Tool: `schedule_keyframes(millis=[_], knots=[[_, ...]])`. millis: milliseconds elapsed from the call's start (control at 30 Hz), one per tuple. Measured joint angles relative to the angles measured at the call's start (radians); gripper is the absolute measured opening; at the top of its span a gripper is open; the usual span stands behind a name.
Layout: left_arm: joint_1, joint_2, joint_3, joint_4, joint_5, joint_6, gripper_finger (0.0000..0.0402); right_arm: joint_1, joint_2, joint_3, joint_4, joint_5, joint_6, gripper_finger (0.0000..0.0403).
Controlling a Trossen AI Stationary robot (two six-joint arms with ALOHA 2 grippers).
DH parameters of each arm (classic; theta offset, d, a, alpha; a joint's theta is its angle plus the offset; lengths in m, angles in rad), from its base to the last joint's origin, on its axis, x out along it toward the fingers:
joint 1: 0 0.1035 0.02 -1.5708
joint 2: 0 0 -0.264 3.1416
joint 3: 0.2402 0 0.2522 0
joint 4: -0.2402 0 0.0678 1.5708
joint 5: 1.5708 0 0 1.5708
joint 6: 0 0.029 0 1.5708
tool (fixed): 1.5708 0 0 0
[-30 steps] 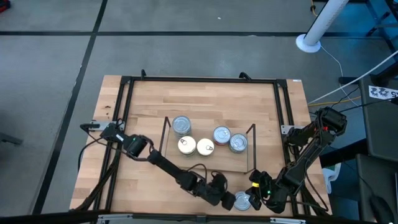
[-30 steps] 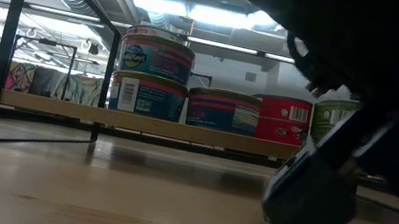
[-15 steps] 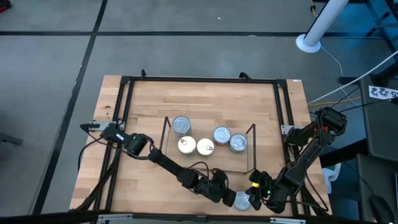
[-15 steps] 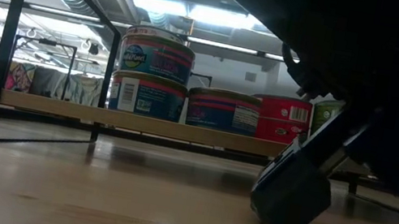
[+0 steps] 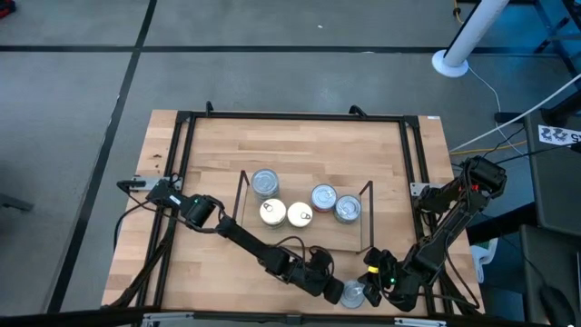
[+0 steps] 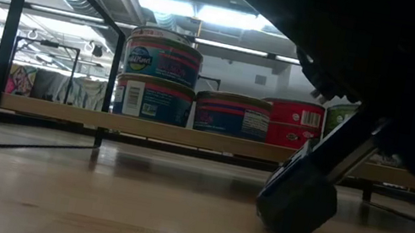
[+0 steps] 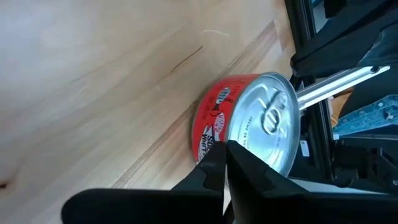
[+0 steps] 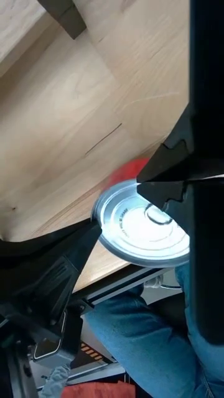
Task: Stack canned seafood by type on shelf
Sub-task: Stack the red tuna can on top of the red tuna cans on the shelf
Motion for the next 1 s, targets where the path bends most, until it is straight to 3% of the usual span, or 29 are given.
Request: schedule_keyframes(millis=[267,433,667,900,1000], knots=[[0.0,0.0,0.0,-0.004,0.0,0.035,0.0003,0.0,0.0,0.0,0.0,0.017,0.0,0.0004],[0.0,0.0,0.0,-0.005,-0.001,0.041,0.0002,0.0,0.0,0.0,0.0,0.016,-0.03,0.0028],[0.0,0.0,0.0,-0.005,-0.001,0.042,0.0001,0.0,0.0,0.0,-0.001,0.007,0.02,0.0129],[-0.002,-0.001,0.0,-0.033,-0.007,0.044,0.0001,-0.001,0.001,0.0,-0.012,-0.155,0.15,0.0232],[-0.002,-0.001,0.0,-0.037,-0.008,0.046,0.0001,-0.001,0.001,0.0,-0.012,-0.167,0.194,0.0258]])
